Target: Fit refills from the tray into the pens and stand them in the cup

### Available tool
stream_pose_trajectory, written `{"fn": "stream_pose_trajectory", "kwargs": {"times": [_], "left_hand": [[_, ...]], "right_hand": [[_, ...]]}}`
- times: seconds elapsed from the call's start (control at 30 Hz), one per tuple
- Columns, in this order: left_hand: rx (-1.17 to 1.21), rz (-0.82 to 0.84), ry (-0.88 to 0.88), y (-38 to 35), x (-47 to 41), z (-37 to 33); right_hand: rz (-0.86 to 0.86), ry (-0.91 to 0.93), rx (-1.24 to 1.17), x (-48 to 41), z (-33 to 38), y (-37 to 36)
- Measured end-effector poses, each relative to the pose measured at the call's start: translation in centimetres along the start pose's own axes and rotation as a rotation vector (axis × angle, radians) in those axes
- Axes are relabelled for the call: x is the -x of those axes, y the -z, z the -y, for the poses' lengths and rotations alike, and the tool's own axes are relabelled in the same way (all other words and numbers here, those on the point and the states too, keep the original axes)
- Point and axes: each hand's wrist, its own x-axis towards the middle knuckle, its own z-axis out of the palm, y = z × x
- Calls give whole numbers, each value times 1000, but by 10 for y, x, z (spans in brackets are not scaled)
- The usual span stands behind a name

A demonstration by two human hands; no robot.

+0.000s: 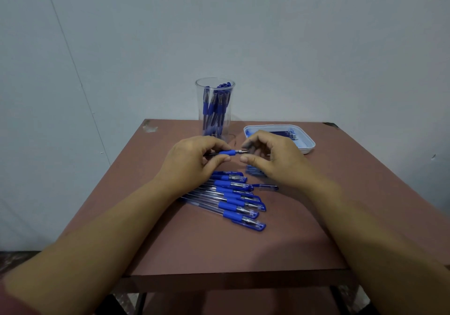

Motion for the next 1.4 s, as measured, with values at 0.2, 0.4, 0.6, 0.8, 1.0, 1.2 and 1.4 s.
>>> {"fn": "stream_pose_trajectory", "kwargs": {"times": [0.2,0.4,0.6,0.8,1.0,1.2,1.4], "left_hand": [[-47,14,18,5,2,11],[-50,22,10,5,2,10],[-55,57,3,5,2,8],[-45,53,-33,4,2,2],[-19,10,-84,1,2,-3],[16,-20,-67,2,3,-5],[139,-36,41,2,-8,-7]], "right_hand": [[297,-103,300,13,-10,29],[280,-140,370,12,-14,25],[78,-87,203,10,-15,24],[70,2,148,5,-10,7],[-37,21,49,4,-5,-10],[-91,96,75,6,-1,-15],[-207,-152,-492,-9,8,-20]]}}
